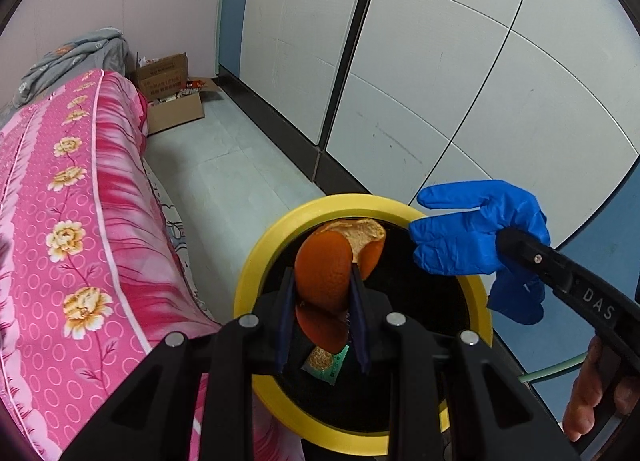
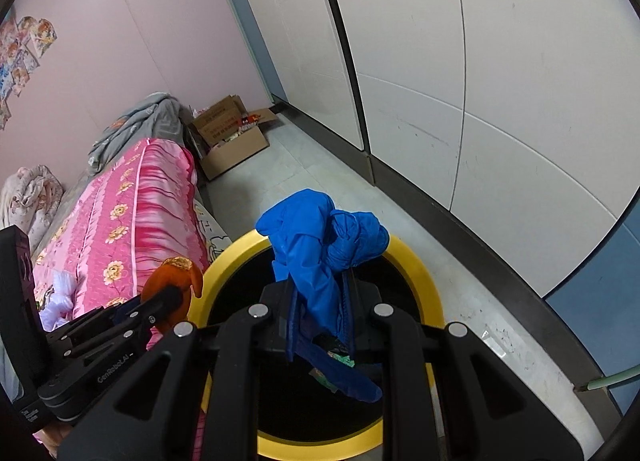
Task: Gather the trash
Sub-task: 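Open both grippers to drop the peel and glove into the bin, then grasp the green candy wrapper with the left gripper while the right approaches the lavender puff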
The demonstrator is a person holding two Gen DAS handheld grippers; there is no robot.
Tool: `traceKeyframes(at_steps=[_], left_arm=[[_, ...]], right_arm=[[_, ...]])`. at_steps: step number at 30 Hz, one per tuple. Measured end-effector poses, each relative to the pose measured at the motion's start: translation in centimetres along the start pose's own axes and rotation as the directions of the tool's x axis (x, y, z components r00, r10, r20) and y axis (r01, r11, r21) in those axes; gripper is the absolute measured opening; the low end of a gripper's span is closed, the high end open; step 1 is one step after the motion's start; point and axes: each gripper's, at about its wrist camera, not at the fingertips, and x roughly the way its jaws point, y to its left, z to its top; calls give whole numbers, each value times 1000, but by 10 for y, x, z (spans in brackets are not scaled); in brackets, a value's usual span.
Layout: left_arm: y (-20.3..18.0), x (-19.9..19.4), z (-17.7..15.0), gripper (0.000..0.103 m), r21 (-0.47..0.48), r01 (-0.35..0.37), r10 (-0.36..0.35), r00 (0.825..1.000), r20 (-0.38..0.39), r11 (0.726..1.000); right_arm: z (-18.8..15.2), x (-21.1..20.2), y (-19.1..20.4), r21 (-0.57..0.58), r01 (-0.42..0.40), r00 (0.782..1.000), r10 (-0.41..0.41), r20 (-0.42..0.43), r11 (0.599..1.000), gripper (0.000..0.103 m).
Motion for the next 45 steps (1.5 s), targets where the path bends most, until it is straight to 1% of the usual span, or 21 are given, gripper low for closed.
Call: traceKeyframes(at_steps=[7, 8, 11, 12, 14, 16, 18, 20, 22, 26, 29, 33, 37, 41, 45], left_arm=[[1, 5, 1, 25, 4, 5, -5, 1000, -4, 1000], [2, 5, 1, 27, 1, 6, -6, 1000, -2, 1000], [7, -1, 3, 39, -23, 10, -9, 1000, 20, 1000], [7, -5, 3, 41, -23, 4, -3, 1000, 31, 1000], [6, -10, 4, 51, -21, 0, 0, 999, 44, 1000], [5, -15, 5, 54, -18, -2, 3, 999, 54, 1000], [8, -20, 5, 58, -26, -1, 3, 998, 63, 1000], [13, -27, 6, 64, -44, 1, 2, 997, 71, 999], [20, -34, 6, 67, -62, -2, 7, 997, 81, 998], [36, -54, 6, 70, -88, -20, 30, 994, 106, 996], [50, -73, 6, 72, -102, -41, 54, 990, 130, 994], [74, -104, 3, 76, -130, -78, 99, 981, 168, 988], [106, -137, -1, 81, -165, -127, 160, 966, 205, 978], [150, -172, -9, 83, -225, -179, 230, 946, 228, 958], [197, -204, -20, 86, -287, -240, 312, 920, 238, 927]], right_arm=[[-1, 6, 0, 3, 3, 1000, -2, -6, 1000, 18], [-1, 5, 0, 2, 1, 1000, -1, -7, 1000, 18], [-1, 3, -1, 9, 9, 1000, -9, -1, 1000, 23], [-1, 2, -1, 12, 10, 1000, -10, 0, 1000, 25], [-1, -1, -1, 14, 13, 1000, -13, 2, 1000, 26], [0, -4, -1, 19, 19, 1000, -19, 8, 1000, 36], [0, -7, -2, 26, 23, 1000, -23, 12, 999, 41], [1, -11, 0, 26, 26, 999, -27, 19, 999, 41], [1, -17, 1, 28, 25, 999, -26, 28, 999, 41], [2, -29, 7, 22, 13, 999, -14, 48, 1000, 41], [2, -40, 19, 3, -11, 998, 11, 63, 1000, 42], [2, -53, 45, -34, -53, 996, 55, 76, 998, 44], [-1, -64, 81, -84, -105, 990, 112, 82, 991, 49], [-6, -72, 123, -148, -147, 984, 160, 80, 978, 52], [-12, -73, 170, -202, -194, 975, 211, 65, 960, 59]])
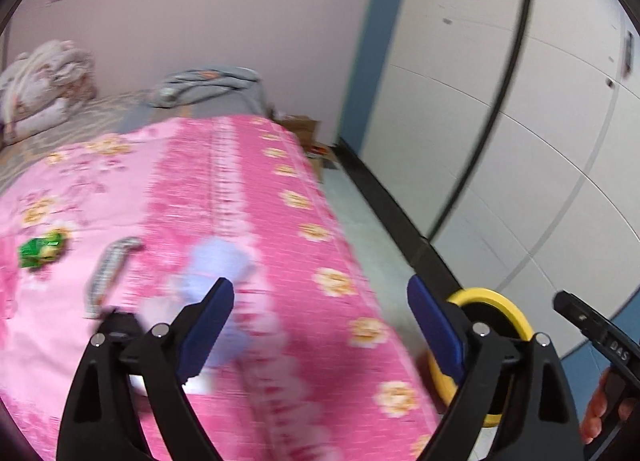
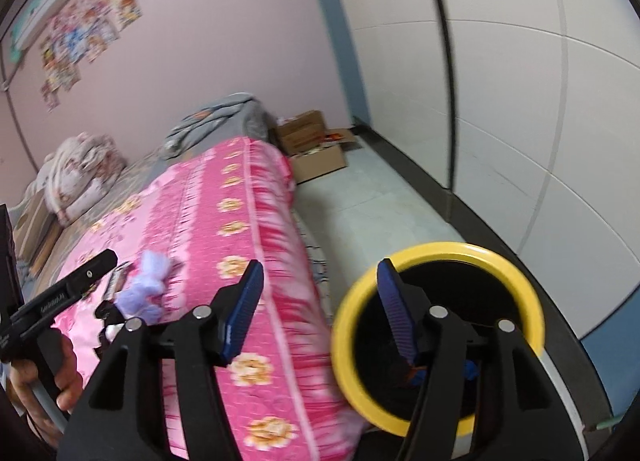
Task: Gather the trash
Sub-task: 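Grasp the green candy wrapper with the left gripper while the right approaches the lavender puff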
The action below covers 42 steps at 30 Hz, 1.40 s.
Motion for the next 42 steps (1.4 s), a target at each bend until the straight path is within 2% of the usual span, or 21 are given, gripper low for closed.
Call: traceKeyframes(at_steps=[7, 11, 16, 21, 24, 27, 30, 35, 40, 42], left_arm=[[96, -22, 14, 87, -70, -137, 140, 990, 29, 988], [156, -24, 19, 87, -104, -227, 230, 973, 23, 968], [219, -19, 19, 87, -157, -284, 288, 958, 2, 946], [277, -7, 21, 87, -176, -349, 350, 936, -28, 921], [304, 4, 22, 87, -174, -361, 359, 932, -47, 916], [331, 21, 22, 87, -159, -374, 365, 927, -84, 914], [355, 36, 23, 87, -153, -403, 389, 914, -113, 902], [380, 53, 22, 87, -165, -397, 379, 916, -133, 903], [388, 73, 22, 87, -161, -395, 374, 916, -148, 904], [390, 82, 22, 87, -168, -382, 359, 920, -155, 909]], right_arm=[[2, 27, 75, -69, -98, 995, 96, -28, 993, 72], [3, 48, 111, -89, -152, 987, 146, -65, 984, 75], [1, 71, 154, -136, -192, 980, 182, -82, 972, 85], [1, 104, 196, -157, -234, 969, 216, -123, 960, 90], [-1, 124, 214, -165, -262, 958, 236, -161, 951, 91], [-4, 152, 236, -187, -240, 958, 201, -206, 952, 93], [-7, 178, 249, -185, -224, 953, 175, -249, 957, 93], [-8, 208, 255, -171, -212, 945, 157, -288, 962, 93], [-13, 232, 264, -171, -194, 935, 130, -329, 966, 93], [-15, 237, 267, -167, -189, 934, 125, -334, 968, 93]])
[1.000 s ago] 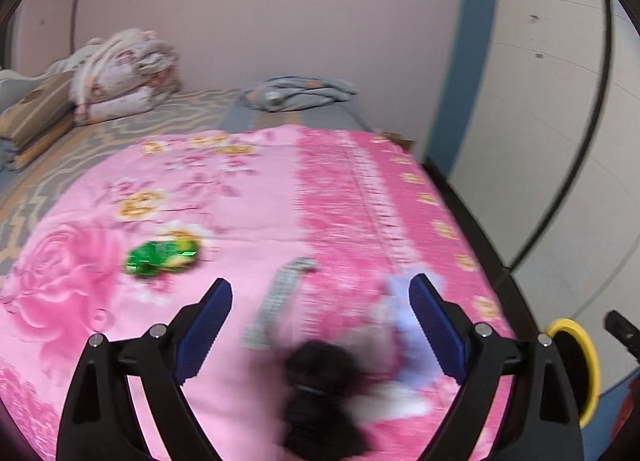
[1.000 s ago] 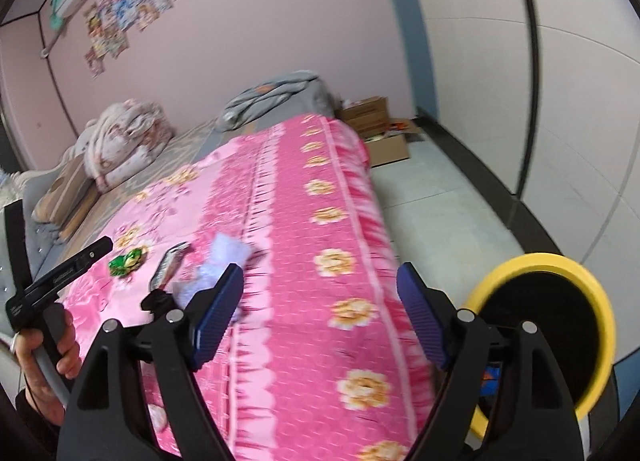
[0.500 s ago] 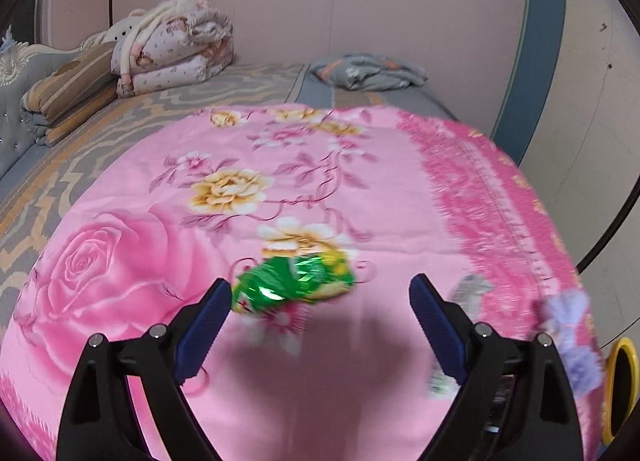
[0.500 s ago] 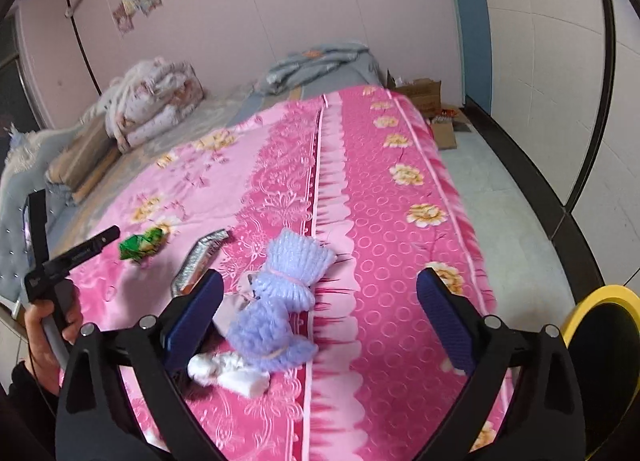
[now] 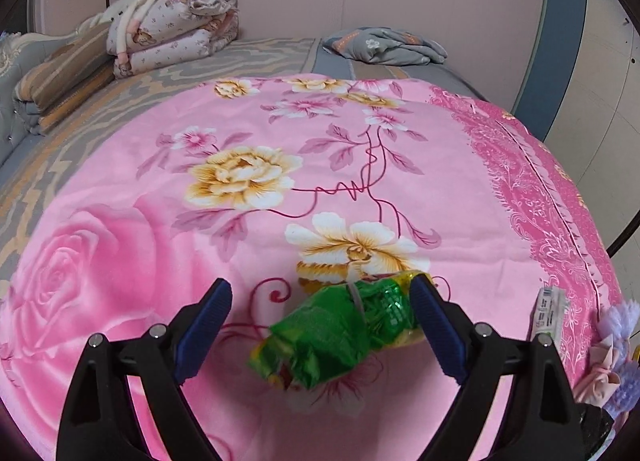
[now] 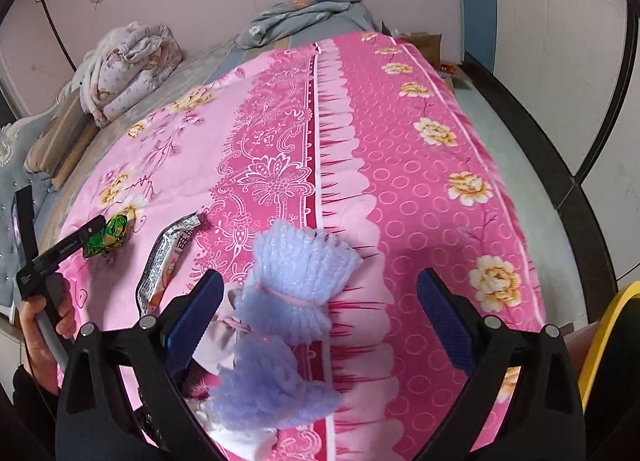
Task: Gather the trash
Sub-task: 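Grasp the green candy wrapper with the left gripper while the right approaches the lavender puff, then close the right gripper on the lavender mesh puff, then carry the green wrapper and lavender puff over the yellow-rimmed bin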
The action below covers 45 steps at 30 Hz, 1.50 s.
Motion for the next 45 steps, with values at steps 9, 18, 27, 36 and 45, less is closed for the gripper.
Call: traceKeyframes(at_steps=[9, 18, 27, 36, 45], left_arm=[[-17, 23, -4, 86, 10, 55, -55, 998, -17, 998], [-51, 31, -10, 36, 124, 128, -123, 991, -49, 984], [-47, 24, -12, 30, 85, 142, -139, 990, -40, 986], [-31, -11, -13, 29, 27, 162, -162, 987, -14, 986], [-23, -60, -26, 29, 5, 177, -177, 984, 17, 984]], right_arm=[[-2, 25, 11, -46, 33, 999, -34, -25, 998, 82], [-6, 37, 15, -74, 7, 998, -11, -57, 997, 47], [-8, 22, 10, -48, -15, 999, 14, -35, 999, 39], [-12, -14, 13, -57, -48, 999, 49, 12, 997, 38], [-19, -63, 15, -71, -80, 994, 85, 67, 994, 35]])
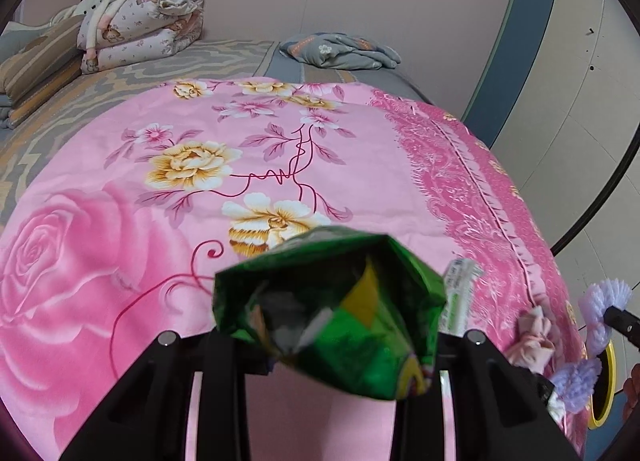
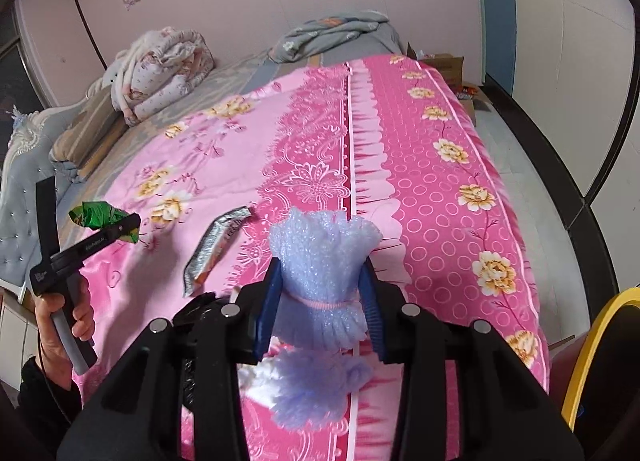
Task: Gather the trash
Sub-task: 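Carry the green wrapper and lavender puff over the yellow-rimmed bin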
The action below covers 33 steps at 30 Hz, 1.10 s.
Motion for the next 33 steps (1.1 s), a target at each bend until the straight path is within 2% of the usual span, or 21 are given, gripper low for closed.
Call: traceKeyframes(at_steps=[6, 13, 19, 27, 33], left_arm=[[-6, -34, -11, 29, -12, 22, -22, 1000, 22, 1000], [-24, -67, -26, 29, 12, 31, -32, 999, 37, 999], [-44, -88, -36, 29, 26, 50, -51, 998, 46, 998], [-96, -101, -46, 29, 72, 89, -91, 995, 32, 993], [-154, -97, -46, 29, 121, 136, -137, 991, 4, 983]], right_arm=[[-7, -34, 6, -30, -1, 999, 2, 45, 1000, 31], [-20, -72, 0, -13, -47, 997, 48, 68, 999, 31], [-27, -103, -10, -7, -48, 994, 49, 101, 999, 31], [-36, -133, -39, 31, -28, 991, 24, 133, 999, 31], [-34, -152, -82, 98, 5, 988, -20, 152, 995, 31]])
